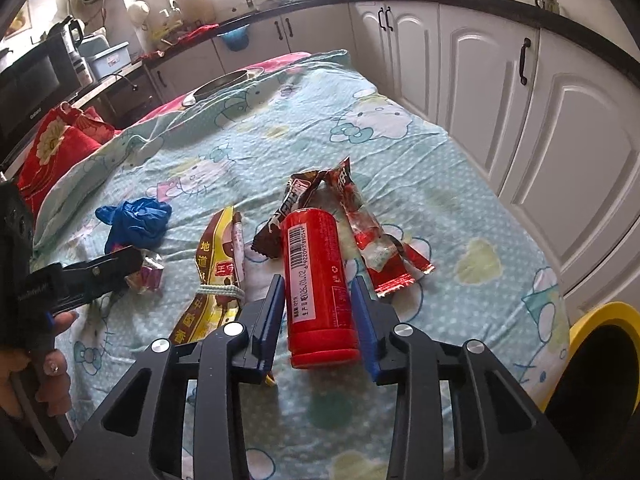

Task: Collect trash
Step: 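Grasp the pink snack wrapper with the left tool while the right tool grasps the red can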

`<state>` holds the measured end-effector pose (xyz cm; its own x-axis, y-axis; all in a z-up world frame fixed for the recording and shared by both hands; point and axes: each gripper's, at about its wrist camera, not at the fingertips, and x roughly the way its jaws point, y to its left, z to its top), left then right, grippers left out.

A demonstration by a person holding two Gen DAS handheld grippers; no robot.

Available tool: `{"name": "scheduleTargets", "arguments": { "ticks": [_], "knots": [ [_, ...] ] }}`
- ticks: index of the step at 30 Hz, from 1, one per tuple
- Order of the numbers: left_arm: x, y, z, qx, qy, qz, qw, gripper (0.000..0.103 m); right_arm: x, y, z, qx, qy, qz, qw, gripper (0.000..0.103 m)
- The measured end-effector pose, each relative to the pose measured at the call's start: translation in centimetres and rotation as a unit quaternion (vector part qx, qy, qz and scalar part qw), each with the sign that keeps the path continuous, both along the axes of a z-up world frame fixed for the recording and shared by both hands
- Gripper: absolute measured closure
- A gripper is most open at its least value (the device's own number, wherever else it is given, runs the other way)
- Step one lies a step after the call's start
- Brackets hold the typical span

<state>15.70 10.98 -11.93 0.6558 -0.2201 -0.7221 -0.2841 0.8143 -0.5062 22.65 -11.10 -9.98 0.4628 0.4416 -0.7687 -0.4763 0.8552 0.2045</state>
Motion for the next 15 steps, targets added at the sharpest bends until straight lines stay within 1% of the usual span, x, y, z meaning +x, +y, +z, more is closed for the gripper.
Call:
{"name": "scheduleTargets", "arguments": {
  "ticks": [1,2,6,9,10,12,15],
  "knots": [
    [0.0,0.1,-0.1,0.003,0.001,0.003,1.0,0.057,0.1,0.1,-0.1,0.0,0.001,0.001,1.0,0.07],
    [0.1,0.1,-0.1,0.007,0.002,0.004,1.0,0.061,0.1,0.2,-0.1,0.001,0.001,0.001,1.0,0.07],
    [-0.1,0.1,-0.2,0.017,-0.002,0.001,0.9999,0.064,0.4,0.5,-0.4,0.0,0.004,0.007,1.0,0.07],
    [-0.2,0.1,-0.3,0.023,-0.003,-0.001,0.9997,0.068,0.5,1.0,-1.2,-0.01,0.017,0.005,1.0,0.07],
    [-0.3,0.2,-0.3,0.023,-0.004,-0.003,0.9997,0.068,0.4,1.1,-1.3,-0.01,0.011,0.004,1.0,0.071],
    [-0.4,0.4,-0.4,0.027,-0.005,-0.006,0.9996,0.074,0.3,1.1,-1.4,-0.012,0.004,0.005,1.0,0.073],
    [-0.6,0.7,-0.5,0.029,-0.005,-0.01,0.9995,0.079,0.1,0.8,-1.5,-0.008,0.005,0.003,1.0,0.073]
  ]
}}
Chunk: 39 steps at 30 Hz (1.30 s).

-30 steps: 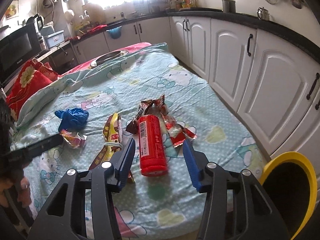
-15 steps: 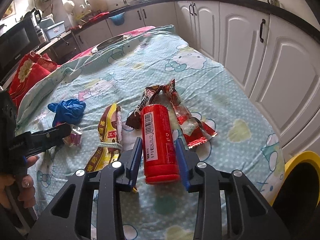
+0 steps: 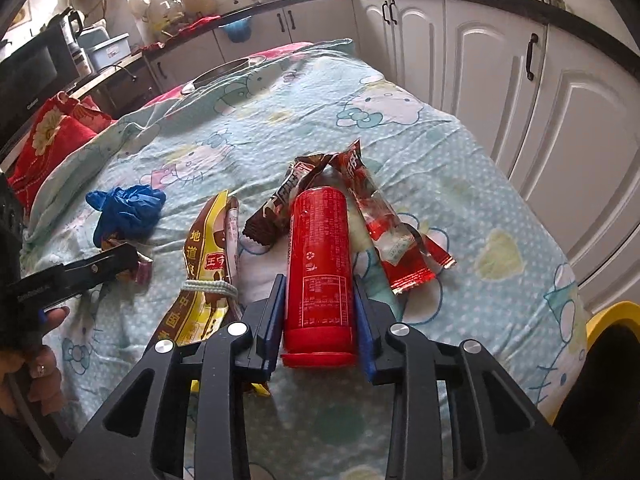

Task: Collect trash
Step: 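Grasp the pink snack wrapper with the left tool while the right tool grasps the red can, then carry the pink wrapper and red can over the yellow bin with both tools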

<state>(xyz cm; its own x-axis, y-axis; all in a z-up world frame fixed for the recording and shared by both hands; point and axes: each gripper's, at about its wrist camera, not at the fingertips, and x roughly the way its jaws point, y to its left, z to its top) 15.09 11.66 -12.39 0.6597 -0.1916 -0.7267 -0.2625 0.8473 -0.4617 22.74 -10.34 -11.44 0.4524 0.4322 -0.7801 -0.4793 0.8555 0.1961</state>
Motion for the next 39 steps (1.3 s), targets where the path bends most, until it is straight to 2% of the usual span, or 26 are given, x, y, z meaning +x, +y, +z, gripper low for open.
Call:
{"name": "scheduleTargets", "arguments": {
  "ticks": [13,19,25,39],
  "knots": [
    [-1.3,-0.7,0.3,-0.018,-0.016,-0.034,0.9991,0.095,-1.7,-2.3,0.7,0.017,-0.002,-0.02,1.0,0.073],
    [-2.1,-3.0,2.4,0.018,-0.045,-0.063,0.9968,0.096,-3.0,-3.6,2.1,0.028,-0.019,-0.024,0.999,0.073],
    [-2.1,-5.8,4.9,0.052,-0.08,-0.096,0.9907,0.096,-4.1,-5.2,3.7,0.04,-0.034,-0.028,0.998,0.073],
    [-1.2,-11.6,8.1,0.086,-0.12,-0.159,0.9762,0.096,-5.7,-10.7,7.0,0.062,-0.071,-0.064,0.993,0.073]
  ]
}}
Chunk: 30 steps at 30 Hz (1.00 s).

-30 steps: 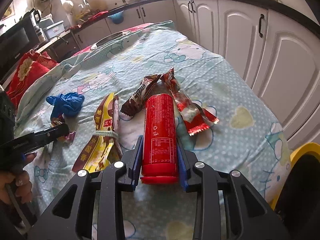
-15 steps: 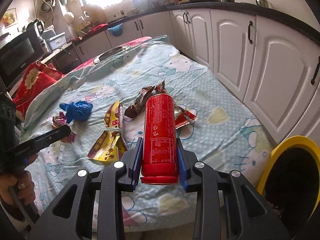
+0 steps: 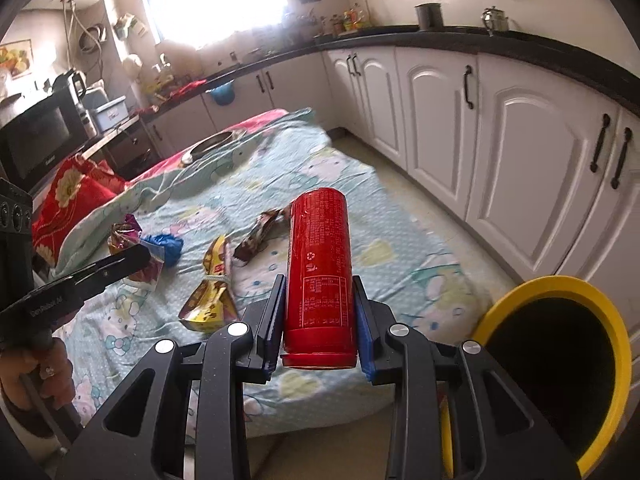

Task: Collect trash
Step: 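Carry the pink wrapper and red can over the yellow bin with both tools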

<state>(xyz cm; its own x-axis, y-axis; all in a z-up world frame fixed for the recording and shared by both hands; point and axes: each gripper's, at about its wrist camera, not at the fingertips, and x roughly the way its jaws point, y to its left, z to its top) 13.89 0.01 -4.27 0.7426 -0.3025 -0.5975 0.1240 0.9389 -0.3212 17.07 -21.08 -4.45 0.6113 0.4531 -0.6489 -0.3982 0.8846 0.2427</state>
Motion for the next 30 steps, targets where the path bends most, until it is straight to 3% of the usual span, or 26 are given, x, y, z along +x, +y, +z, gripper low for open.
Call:
{"name": "scheduleTargets", "arguments": {
  "ticks": [17,30],
  "knots": [
    [1.1,-7.4,0.8,0.023,-0.017,-0.077,0.9967,0.096,-0.8,-8.5,1.8,0.017,-0.024,-0.094,0.995,0.073],
    [1.8,-13.1,0.1,0.028,-0.02,-0.138,0.9899,0.096,-1.9,-14.8,0.8,0.019,-0.021,-0.178,0.984,0.073]
  ]
}}
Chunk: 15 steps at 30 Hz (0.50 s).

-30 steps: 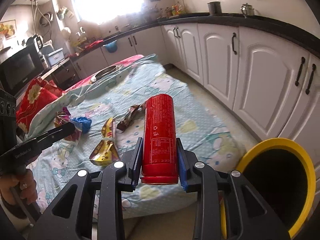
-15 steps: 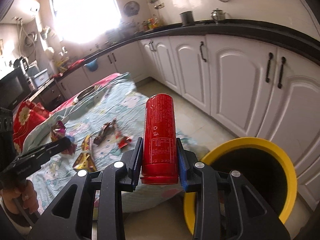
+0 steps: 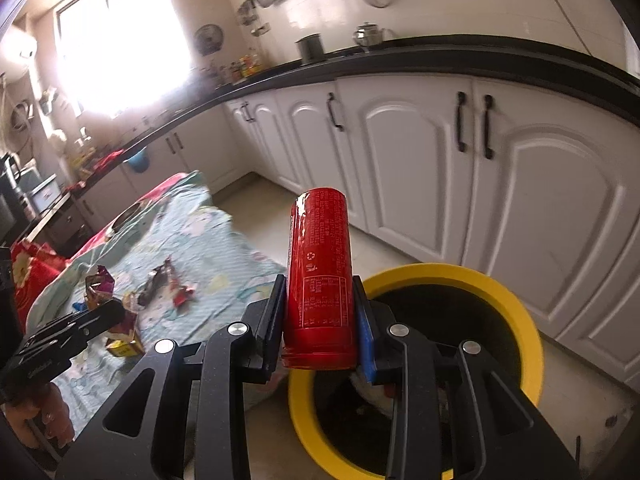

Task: Collect trash
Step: 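Carry the pink wrapper and red can over the yellow bin with both tools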

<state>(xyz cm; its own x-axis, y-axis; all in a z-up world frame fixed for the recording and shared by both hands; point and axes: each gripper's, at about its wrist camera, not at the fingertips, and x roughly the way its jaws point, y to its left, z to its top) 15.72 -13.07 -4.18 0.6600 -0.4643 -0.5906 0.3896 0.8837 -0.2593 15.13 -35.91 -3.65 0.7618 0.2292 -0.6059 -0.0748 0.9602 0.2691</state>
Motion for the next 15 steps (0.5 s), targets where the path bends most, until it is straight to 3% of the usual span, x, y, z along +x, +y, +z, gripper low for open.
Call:
{"name": "scheduleTargets", "arguments": {
  "ticks": [15],
  "knots": [
    [0.8,-7.5,-2.2,0.015,0.009,-0.082,0.9965,0.096,-0.8,-5.1,-2.7,-0.001,0.038,-0.066,0.997,0.073]
  ]
}}
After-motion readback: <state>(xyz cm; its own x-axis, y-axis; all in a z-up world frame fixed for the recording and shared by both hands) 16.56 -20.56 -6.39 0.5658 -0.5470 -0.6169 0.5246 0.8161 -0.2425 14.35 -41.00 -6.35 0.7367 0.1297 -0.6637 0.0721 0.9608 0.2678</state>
